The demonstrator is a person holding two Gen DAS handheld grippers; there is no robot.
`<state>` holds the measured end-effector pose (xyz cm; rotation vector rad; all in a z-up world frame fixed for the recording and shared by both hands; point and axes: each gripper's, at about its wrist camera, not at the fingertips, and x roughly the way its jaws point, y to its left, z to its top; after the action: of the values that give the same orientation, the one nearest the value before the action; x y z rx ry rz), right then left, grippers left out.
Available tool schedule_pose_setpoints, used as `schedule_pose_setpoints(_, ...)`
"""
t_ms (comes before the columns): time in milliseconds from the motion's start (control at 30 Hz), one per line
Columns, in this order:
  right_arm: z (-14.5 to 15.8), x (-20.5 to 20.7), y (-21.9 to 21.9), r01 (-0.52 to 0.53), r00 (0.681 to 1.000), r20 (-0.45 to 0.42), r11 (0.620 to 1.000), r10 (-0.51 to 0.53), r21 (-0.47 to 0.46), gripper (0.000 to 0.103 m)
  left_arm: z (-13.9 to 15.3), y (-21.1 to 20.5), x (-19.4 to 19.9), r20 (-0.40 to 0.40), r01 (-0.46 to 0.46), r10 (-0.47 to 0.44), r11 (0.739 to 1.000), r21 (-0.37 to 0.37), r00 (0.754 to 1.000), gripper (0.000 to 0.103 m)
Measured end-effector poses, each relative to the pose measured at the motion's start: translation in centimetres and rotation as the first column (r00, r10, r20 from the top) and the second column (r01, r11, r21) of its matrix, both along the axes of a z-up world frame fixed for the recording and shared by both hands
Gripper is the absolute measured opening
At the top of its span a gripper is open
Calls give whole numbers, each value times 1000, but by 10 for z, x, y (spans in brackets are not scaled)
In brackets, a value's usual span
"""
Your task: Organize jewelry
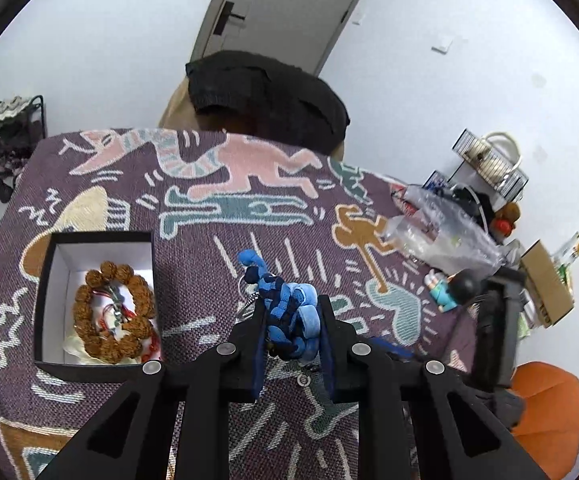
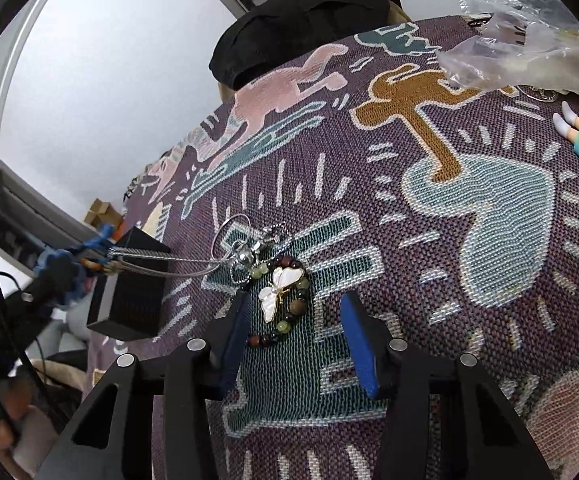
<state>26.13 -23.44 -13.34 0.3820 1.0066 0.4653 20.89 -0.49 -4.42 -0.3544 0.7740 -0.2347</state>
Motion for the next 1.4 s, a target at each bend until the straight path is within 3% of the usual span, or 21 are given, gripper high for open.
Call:
schedule_pose_setpoints(133,2,1,7,-7,1000,-2,1000,7,-1,48,6,7,-3,6,7,-7,1000,-25,1000,23)
schedule_pose_setpoints(400,31,5,43,-98,992,79,995,100,-27,50,16,18,-8,27,15,-13,998,-67,1000,23)
schedule_pose_setpoints(600,24,8,84,-212,973,78,974,217,-76,51,25,25,-14,44,15,-11,996,-85,999,23)
schedule_pose_setpoints(800,26,18,105,-235,964,114,970,241,-62,51,34,37,-20,61,-8,14,996,-89,998,21)
schedule_pose_setpoints(1067,30,9,125,-381,922,133,915,364,133,51,43,59,-29,73,-22,34,987,-160,997,21)
schedule_pose_setpoints(1400,31,-6,153,-471,882,143,839,449,272,51,54,65,-38,95,-6,26,978,-210,995,21)
